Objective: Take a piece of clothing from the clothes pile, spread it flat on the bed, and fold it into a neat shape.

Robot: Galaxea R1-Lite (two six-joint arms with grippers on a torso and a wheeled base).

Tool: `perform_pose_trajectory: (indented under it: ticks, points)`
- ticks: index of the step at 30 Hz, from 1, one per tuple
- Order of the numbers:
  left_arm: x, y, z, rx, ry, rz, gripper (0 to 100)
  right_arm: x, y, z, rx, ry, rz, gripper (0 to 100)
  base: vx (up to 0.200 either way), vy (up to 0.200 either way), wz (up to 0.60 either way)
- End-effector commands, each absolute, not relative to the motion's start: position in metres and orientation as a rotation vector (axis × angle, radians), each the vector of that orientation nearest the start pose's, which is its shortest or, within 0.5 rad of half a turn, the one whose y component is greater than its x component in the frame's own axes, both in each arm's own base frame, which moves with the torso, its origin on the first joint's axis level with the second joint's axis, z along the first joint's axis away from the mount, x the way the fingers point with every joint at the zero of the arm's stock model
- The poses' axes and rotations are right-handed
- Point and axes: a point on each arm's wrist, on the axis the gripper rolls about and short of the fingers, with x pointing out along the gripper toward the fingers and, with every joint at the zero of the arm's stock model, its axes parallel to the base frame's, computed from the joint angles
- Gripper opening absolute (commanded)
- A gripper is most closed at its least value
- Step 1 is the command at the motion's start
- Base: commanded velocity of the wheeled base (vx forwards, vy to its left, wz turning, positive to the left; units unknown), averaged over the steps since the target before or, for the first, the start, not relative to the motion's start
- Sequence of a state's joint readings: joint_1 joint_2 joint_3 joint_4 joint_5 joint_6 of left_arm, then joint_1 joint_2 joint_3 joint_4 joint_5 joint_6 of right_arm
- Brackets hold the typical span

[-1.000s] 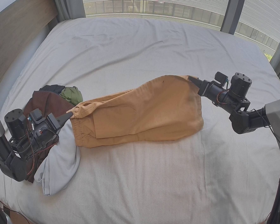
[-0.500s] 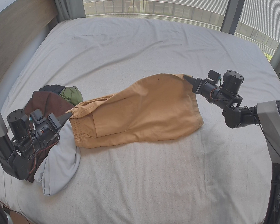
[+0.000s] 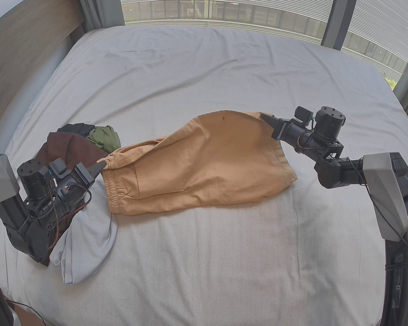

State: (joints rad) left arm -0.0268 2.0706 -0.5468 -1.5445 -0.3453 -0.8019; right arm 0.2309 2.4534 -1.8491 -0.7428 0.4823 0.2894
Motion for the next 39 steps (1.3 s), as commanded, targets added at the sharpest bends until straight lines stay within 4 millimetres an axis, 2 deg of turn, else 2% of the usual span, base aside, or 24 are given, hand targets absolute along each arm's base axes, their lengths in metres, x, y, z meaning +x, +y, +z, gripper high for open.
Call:
perform_pose_trajectory:
  ticks: [1, 17, 18, 19, 20, 32, 36, 39]
  points:
    - [0.33, -0.017, 0.091, -0.792, 0.137, -0.358, 0, 0.506, 0.131, 0.157, 0.259, -0.028, 0.728, 0, 0.0, 0.0, 0.0]
    - [0.332, -0.016, 0.094, -0.792, 0.125, -0.361, 0, 0.51, 0.127, 0.16, 0.257, -0.051, 0.71, 0, 0.0, 0.0, 0.0]
    - [0.332, -0.016, 0.094, -0.792, 0.124, -0.36, 0, 0.51, 0.128, 0.162, 0.256, -0.06, 0.713, 100, 0.0, 0.0, 0.0]
    - [0.332, -0.015, 0.094, -0.793, 0.125, -0.36, 0, 0.511, 0.129, 0.162, 0.256, -0.065, 0.712, 100, 0.0, 0.0, 0.0]
    - [0.332, -0.015, 0.093, -0.793, 0.126, -0.359, 100, 0.513, 0.129, 0.16, 0.256, -0.067, 0.712, 100, 0.0, 0.0, 0.0]
    - [0.333, -0.014, 0.101, -0.781, 0.091, -0.365, 100, 0.512, 0.132, 0.164, 0.251, -0.099, 0.683, 100, 0.0, 0.0, 0.0]
    - [0.324, -0.016, 0.121, -0.776, 0.044, -0.391, 100, 0.49, 0.138, 0.169, 0.252, -0.085, 0.681, 100, 0.0, 0.0, 0.0]
    - [0.313, -0.019, 0.132, -0.775, 0.031, -0.416, 100, 0.463, 0.146, 0.167, 0.256, -0.046, 0.706, 100, 0.0, 0.0, 0.0]
